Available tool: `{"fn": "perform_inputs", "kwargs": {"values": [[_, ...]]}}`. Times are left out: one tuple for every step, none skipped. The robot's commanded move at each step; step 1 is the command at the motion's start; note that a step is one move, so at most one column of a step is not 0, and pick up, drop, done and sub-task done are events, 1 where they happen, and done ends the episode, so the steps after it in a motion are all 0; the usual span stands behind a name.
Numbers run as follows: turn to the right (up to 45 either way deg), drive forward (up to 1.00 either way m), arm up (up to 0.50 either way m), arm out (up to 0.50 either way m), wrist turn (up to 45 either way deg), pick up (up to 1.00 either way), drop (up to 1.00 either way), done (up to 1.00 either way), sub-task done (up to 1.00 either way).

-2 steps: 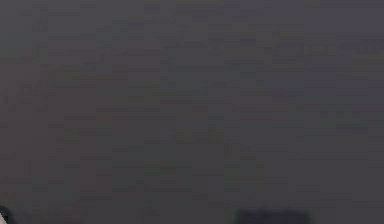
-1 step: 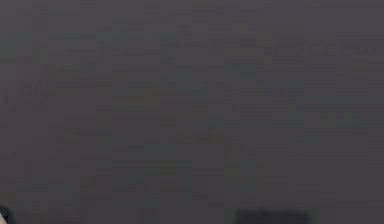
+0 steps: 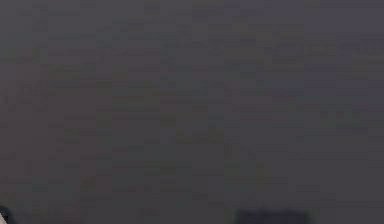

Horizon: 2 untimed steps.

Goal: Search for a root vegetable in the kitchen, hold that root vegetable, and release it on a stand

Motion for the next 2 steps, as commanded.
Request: {"fn": "perform_inputs", "kwargs": {"values": [[0.0, 0.00, 0.00, -0.10, 0.0, 0.00, 0.00, 0.00, 0.00], [0.0, 0.00, 0.00, 0.00, 0.0, 0.00, 0.00, 1.00, 0.00]]}}
